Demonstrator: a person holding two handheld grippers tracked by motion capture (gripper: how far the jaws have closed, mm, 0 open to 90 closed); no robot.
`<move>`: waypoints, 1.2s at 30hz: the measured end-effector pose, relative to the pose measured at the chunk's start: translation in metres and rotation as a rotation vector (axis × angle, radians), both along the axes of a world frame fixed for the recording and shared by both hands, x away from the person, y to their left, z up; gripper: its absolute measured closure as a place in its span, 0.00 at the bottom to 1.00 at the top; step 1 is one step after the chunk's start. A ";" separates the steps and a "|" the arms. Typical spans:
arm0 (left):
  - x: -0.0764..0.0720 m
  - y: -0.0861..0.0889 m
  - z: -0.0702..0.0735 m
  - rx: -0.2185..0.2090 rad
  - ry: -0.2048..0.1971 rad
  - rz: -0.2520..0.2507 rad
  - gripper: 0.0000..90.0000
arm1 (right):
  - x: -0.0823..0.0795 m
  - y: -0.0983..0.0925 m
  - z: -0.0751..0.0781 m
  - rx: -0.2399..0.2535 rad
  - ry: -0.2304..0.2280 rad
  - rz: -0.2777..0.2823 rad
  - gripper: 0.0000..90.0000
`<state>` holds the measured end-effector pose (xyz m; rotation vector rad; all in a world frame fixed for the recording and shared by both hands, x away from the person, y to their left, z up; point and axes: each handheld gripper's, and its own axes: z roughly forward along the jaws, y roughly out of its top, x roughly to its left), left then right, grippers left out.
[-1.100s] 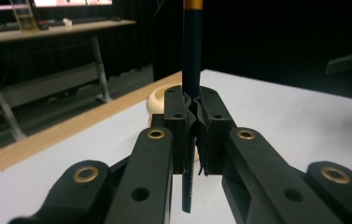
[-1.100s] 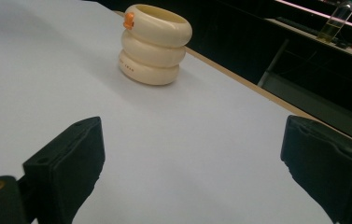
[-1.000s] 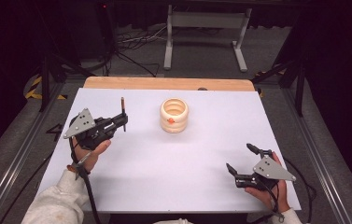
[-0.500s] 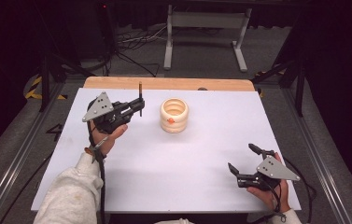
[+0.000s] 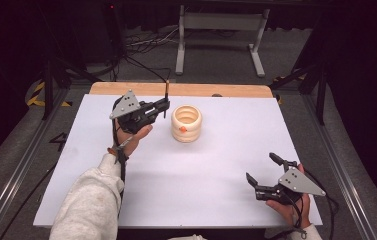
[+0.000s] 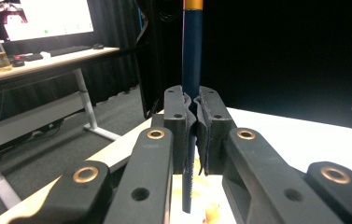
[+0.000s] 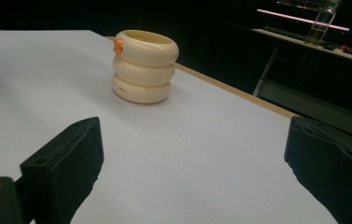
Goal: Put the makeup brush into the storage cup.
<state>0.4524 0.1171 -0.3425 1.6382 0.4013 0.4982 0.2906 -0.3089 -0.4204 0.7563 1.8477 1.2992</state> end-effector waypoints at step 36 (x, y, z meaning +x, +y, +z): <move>0.046 -0.051 -0.024 -0.018 0.018 -0.040 0.93 | 0.000 -0.003 0.001 0.001 -0.019 -0.044 0.08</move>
